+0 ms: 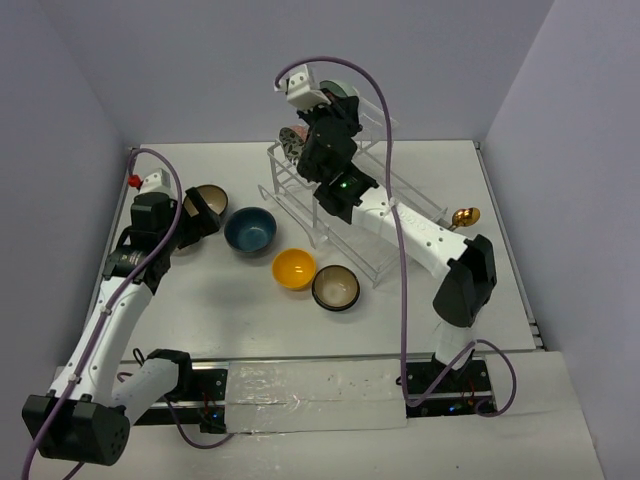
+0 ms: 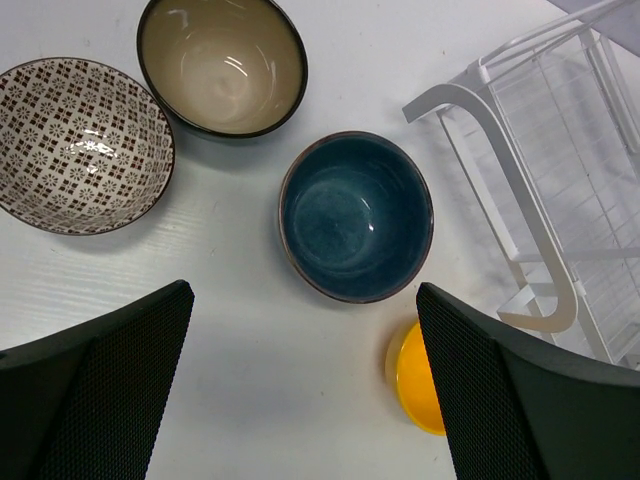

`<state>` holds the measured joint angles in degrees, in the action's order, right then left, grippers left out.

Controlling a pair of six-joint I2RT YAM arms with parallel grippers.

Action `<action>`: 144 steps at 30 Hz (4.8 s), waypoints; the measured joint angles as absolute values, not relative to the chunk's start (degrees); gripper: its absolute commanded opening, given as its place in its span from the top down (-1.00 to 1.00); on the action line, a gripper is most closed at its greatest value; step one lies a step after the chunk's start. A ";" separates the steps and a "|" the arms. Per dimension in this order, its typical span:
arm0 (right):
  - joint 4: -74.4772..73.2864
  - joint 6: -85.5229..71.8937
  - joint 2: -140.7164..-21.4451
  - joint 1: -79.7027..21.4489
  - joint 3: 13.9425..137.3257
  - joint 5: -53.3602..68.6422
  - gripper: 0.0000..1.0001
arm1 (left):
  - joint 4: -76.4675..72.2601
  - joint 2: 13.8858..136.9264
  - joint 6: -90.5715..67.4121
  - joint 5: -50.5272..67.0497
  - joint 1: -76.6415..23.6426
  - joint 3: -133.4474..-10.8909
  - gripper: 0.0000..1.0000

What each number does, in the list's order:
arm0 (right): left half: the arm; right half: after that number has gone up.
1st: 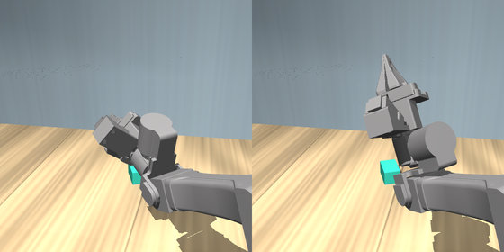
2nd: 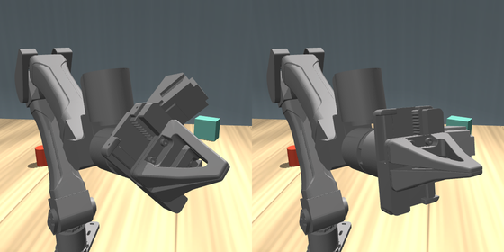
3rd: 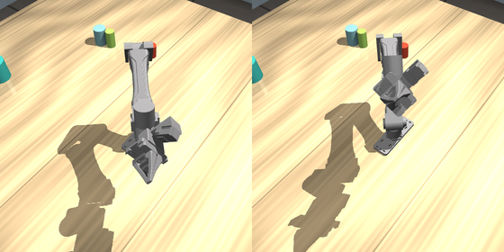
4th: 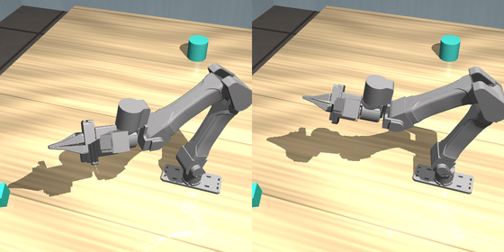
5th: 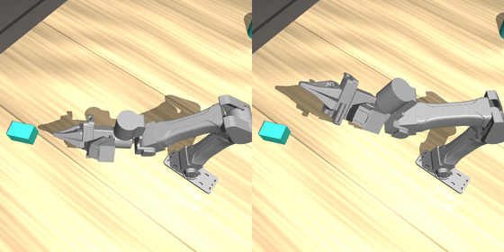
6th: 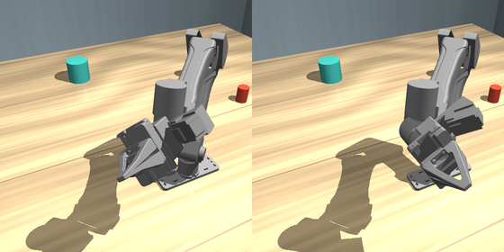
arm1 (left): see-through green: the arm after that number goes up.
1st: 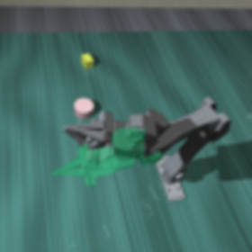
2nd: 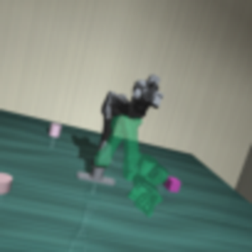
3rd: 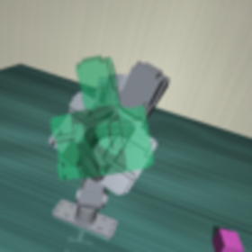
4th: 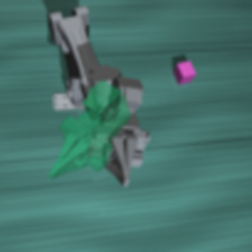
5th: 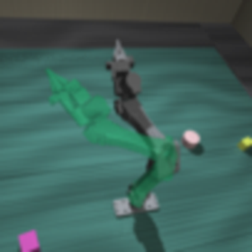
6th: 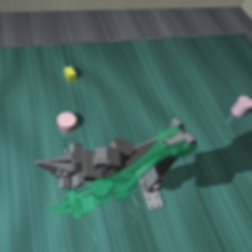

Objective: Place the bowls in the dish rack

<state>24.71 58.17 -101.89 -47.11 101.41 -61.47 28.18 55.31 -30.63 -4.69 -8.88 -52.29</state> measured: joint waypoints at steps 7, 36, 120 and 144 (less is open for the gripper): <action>23.38 59.51 -106.28 -45.69 103.18 -57.65 1.00 | 26.74 55.18 -29.50 -3.31 -7.99 -51.75 -0.99; 11.90 50.02 -112.92 -44.07 104.03 -52.49 1.00 | 26.65 53.84 -29.12 -3.22 -7.94 -50.76 -0.99; -14.66 13.19 -103.50 -33.74 107.68 -14.52 0.00 | 26.00 55.68 -29.15 -2.35 -6.02 -49.84 -0.99; -13.13 7.29 -83.31 -33.50 89.06 -11.81 -0.49 | 26.55 57.54 -35.14 -3.81 -6.02 -48.25 -0.99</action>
<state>-13.13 7.29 -83.31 -33.50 89.06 -11.81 26.55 57.54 -35.14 -3.81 -6.02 -48.25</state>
